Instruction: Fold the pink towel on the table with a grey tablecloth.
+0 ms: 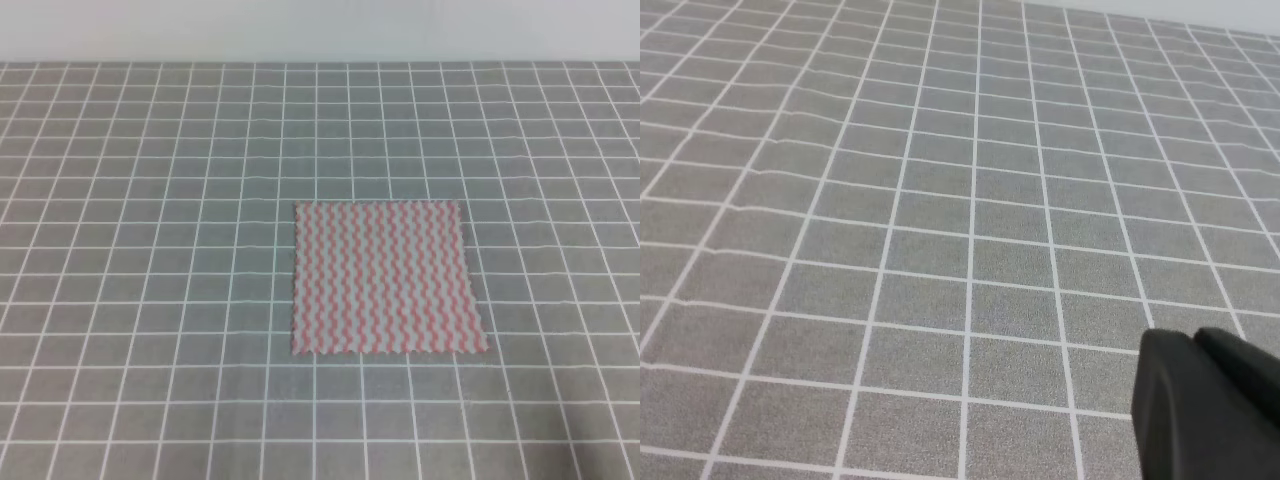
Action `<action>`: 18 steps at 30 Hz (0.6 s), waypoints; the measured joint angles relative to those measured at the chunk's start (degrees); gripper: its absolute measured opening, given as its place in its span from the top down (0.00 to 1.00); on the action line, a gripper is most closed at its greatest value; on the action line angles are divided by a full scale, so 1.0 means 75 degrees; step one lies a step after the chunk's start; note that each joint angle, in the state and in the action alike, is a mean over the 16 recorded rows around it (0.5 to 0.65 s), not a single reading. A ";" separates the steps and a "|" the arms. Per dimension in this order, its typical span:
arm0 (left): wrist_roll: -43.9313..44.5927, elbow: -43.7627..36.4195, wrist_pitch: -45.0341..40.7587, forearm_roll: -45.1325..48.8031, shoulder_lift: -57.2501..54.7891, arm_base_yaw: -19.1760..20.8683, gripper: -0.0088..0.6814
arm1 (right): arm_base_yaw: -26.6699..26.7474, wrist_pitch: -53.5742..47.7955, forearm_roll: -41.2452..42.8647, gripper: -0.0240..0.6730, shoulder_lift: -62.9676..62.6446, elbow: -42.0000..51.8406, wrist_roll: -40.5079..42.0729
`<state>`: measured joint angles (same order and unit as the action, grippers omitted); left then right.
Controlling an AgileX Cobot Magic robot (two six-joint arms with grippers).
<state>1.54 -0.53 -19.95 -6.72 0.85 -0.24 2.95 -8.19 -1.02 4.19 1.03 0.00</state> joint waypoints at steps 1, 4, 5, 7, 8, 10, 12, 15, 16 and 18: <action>0.0000 -0.0013 0.0010 0.0001 0.0019 0.0000 0.99 | 0.0000 0.0006 0.0000 0.99 0.0000 0.0009 0.0000; 0.0000 -0.0008 0.0010 0.0000 0.0011 0.0000 0.99 | -0.0001 -0.0018 0.0001 0.99 -0.0002 -0.0026 0.0000; 0.0000 -0.0002 0.0007 0.0000 0.0003 0.0000 0.99 | -0.0001 -0.0024 0.0001 0.99 -0.0002 -0.0034 0.0000; 0.0000 0.0008 0.0002 0.0000 -0.0011 0.0000 0.99 | -0.0001 -0.0033 0.0002 0.99 -0.0003 -0.0047 0.0000; 0.0000 0.0012 0.0000 -0.0001 -0.0017 0.0000 0.99 | -0.0001 -0.0036 0.0002 0.99 -0.0003 -0.0052 0.0000; 0.0000 -0.0012 0.0015 0.0001 0.0017 0.0000 0.99 | -0.0001 -0.0036 0.0002 0.99 -0.0003 -0.0052 0.0000; 0.0000 0.0000 0.0008 0.0000 0.0000 0.0000 0.99 | -0.0002 -0.0045 0.0003 0.99 -0.0003 -0.0066 0.0000; 0.0000 0.0012 0.0008 -0.0001 -0.0016 0.0000 0.99 | -0.0002 -0.0073 0.0004 0.99 -0.0005 -0.0105 0.0000; 0.0000 0.0012 0.0008 -0.0001 -0.0016 0.0000 0.99 | -0.0003 -0.0082 0.0005 0.99 -0.0006 -0.0118 0.0000; 0.0000 0.0024 0.0000 -0.0001 -0.0033 0.0001 0.99 | -0.0003 -0.0091 0.0005 0.99 -0.0006 -0.0131 0.0000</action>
<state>1.54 -0.35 -19.95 -6.73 0.60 -0.23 2.93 -8.87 -0.98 4.15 0.05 0.00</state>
